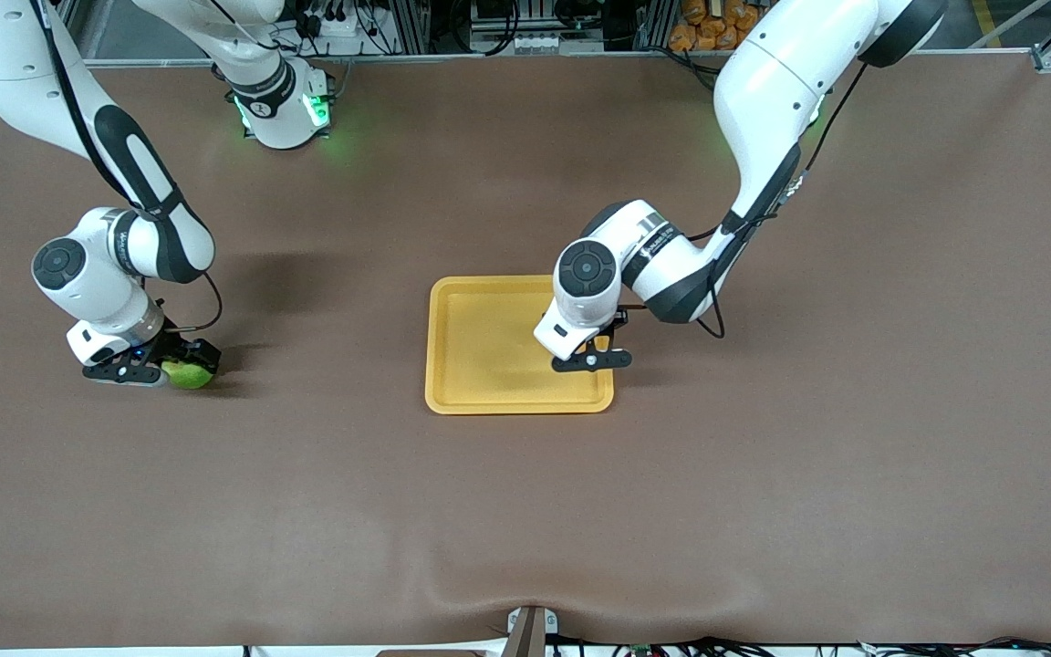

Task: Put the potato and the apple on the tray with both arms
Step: 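Carry the potato toward the tray while the right gripper grips the apple, then release the potato on the tray while the right gripper lifts the apple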

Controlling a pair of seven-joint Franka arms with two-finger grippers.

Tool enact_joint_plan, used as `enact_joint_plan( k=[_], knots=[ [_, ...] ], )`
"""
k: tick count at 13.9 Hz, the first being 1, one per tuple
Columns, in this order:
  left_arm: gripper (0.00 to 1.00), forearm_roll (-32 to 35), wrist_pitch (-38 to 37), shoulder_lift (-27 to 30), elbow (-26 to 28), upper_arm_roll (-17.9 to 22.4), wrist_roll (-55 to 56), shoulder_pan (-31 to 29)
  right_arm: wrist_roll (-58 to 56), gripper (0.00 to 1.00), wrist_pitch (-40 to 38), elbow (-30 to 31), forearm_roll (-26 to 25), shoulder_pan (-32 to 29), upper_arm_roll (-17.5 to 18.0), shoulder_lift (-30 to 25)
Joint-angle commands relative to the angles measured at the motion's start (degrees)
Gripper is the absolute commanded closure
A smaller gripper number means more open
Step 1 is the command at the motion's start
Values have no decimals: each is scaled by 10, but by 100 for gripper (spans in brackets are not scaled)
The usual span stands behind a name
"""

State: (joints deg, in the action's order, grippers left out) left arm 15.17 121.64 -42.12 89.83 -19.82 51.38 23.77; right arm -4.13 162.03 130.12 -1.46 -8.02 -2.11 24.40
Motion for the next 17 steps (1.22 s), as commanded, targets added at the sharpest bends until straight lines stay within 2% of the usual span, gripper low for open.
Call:
enact_joint_plan(
  k=[1,2,5,6,7,8,9,10,11,14,17],
  knots=[
    [100,33,-1,-9,-18,8,13,13,8,73,-2,3,-4,-9,8,-3],
    [100,41,-1,-11,-18,8,13,14,8,86,-2,2,-4,-9,9,-5],
    [100,59,4,-22,-27,8,13,13,5,87,-3,-5,-4,-6,9,-18],
    [100,60,4,-32,-34,8,14,14,4,90,-4,-5,-4,-5,11,-29],
    [100,60,4,-35,-40,8,14,14,4,100,-4,-5,-4,-4,13,-41],
    [100,61,4,-39,-41,8,13,13,3,100,-10,-6,-4,2,16,-57],
    [77,60,4,-39,-42,8,12,13,2,100,-16,-11,-4,12,17,-66],
    [24,60,5,-39,-43,9,13,13,0,100,-18,-17,-4,23,17,-73],
    [0,60,5,-38,-46,9,12,12,-3,100,-20,-22,-4,36,17,-76],
    [0,60,-8,-11,-68,8,5,1,-3,100,-20,-47,-5,92,21,-75],
    [0,54,-43,46,-70,1,-10,-39,-3,100,-20,-61,-5,153,21,-72]
  ],
)
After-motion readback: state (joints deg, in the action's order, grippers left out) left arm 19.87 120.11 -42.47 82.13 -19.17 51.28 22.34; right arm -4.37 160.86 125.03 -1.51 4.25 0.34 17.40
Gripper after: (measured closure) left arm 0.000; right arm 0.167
